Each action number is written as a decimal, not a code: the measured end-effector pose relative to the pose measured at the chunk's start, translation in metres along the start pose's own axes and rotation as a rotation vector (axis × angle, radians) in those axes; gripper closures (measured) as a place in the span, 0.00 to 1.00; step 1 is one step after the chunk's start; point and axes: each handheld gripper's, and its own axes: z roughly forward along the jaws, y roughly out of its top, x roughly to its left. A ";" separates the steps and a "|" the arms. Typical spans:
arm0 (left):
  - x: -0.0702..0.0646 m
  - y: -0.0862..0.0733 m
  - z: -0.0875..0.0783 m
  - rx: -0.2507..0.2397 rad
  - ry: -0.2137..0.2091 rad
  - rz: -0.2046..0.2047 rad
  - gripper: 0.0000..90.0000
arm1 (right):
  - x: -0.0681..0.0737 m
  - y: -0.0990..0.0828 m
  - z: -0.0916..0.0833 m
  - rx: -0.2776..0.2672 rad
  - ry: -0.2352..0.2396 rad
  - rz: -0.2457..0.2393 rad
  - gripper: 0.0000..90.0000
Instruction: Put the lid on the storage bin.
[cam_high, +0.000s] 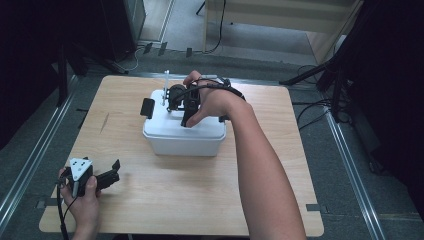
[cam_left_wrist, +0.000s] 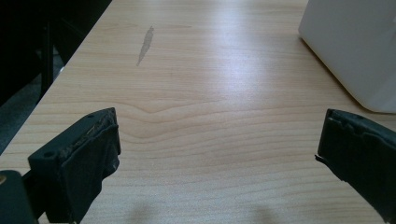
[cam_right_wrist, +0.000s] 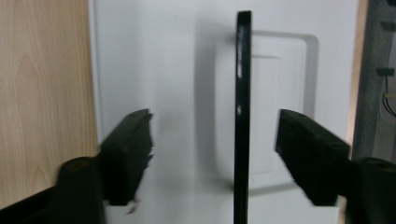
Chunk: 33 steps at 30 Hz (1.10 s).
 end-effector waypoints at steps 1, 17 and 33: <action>0.000 0.000 0.000 0.000 0.000 0.001 0.00 | 0.001 -0.001 -0.001 -0.009 -0.009 0.017 0.11; -0.001 0.000 0.000 0.004 0.000 0.013 0.00 | 0.017 -0.041 -0.017 -0.038 0.023 0.092 0.00; -0.002 0.000 0.000 0.001 -0.002 0.016 0.00 | 0.029 -0.081 -0.018 -0.042 0.002 0.139 0.00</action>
